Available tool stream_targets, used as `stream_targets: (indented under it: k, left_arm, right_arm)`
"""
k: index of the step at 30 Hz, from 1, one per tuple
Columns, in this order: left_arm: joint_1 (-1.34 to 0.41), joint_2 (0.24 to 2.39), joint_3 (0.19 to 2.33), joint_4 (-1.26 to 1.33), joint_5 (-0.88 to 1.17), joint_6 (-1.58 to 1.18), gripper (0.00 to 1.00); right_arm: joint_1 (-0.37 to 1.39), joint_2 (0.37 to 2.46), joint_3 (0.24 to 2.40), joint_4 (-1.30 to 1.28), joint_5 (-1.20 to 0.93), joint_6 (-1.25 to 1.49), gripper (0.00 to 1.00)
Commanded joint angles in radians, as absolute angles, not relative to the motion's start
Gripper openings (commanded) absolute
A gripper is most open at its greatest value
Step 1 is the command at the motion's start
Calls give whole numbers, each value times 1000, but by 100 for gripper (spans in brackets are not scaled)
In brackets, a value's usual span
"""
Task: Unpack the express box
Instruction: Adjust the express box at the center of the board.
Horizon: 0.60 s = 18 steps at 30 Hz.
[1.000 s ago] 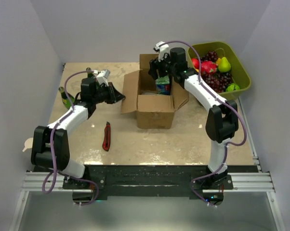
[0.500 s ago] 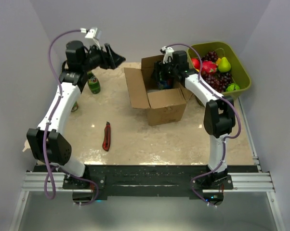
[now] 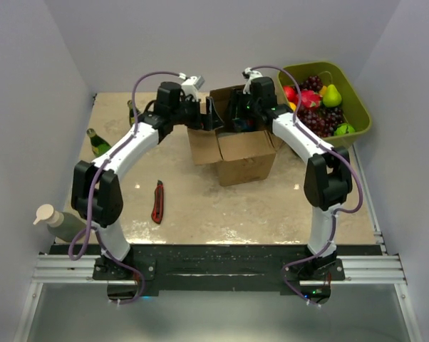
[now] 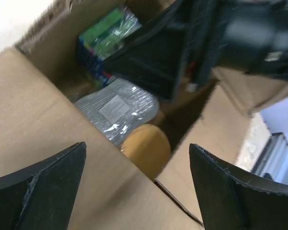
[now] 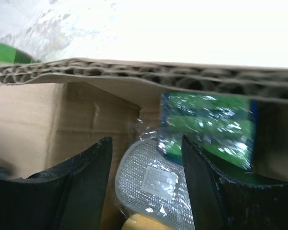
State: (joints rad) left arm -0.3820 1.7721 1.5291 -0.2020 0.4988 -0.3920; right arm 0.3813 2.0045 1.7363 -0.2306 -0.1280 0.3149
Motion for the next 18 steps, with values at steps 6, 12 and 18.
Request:
stream_targets:
  k: [6,12,18]
  left_arm:
    - [-440,1861,1563,-406,120,-388,93]
    - [-462,1965,1589,-387,149,-387,92]
    - [-480,2037,1609,-385,152,-364,74]
  right_arm:
    - [374,1928,1712,-199,-74,387,62]
    - [373,1914,1710,-179,-110,355,62]
    - [370,1870,1685,-285,17,397,59]
